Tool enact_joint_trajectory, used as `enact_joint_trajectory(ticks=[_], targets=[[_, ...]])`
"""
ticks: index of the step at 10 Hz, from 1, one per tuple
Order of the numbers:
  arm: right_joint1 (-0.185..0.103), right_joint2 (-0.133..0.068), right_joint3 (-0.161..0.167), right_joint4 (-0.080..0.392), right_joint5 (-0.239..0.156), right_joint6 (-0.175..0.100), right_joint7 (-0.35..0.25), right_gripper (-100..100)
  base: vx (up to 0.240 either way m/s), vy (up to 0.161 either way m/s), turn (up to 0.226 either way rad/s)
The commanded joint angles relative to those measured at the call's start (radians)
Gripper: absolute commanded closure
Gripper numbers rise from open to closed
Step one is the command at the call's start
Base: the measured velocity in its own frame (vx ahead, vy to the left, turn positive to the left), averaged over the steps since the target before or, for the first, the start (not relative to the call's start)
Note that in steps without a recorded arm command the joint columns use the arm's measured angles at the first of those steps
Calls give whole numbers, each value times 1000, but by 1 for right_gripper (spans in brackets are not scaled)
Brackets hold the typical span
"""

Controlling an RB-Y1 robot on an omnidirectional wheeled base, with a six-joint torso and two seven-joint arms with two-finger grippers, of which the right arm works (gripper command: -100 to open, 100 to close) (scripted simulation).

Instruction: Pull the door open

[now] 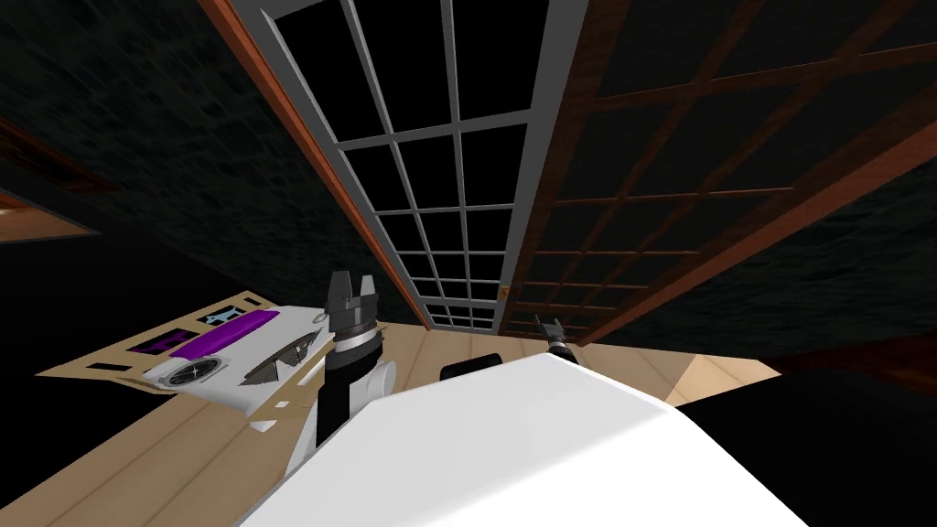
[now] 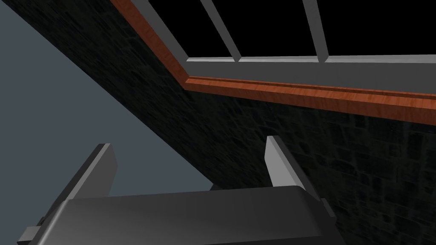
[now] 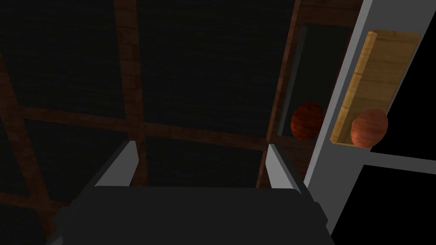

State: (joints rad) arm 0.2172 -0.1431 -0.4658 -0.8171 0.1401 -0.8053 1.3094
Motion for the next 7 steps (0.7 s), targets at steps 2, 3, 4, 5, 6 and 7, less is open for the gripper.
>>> enact_joint_trajectory(ticks=[2, 3, 4, 5, 6, 7], targets=[[-46, 12, 20, 5, 1, -11, 7, -100, 204, -11, 107], [-46, 12, 20, 5, 1, -11, 7, -100, 117, -5, 23], [-74, 20, 36, -4, 3, -13, 8, -100, 182, -4, 124], [-88, 25, 43, -8, 4, -14, 9, -100, 235, 9, 174], [-87, 20, 35, 15, 2, -21, 12, -100, 100, 4, 37], [-87, 20, 35, 15, 2, -21, 12, 100, -15, 1, -19]])
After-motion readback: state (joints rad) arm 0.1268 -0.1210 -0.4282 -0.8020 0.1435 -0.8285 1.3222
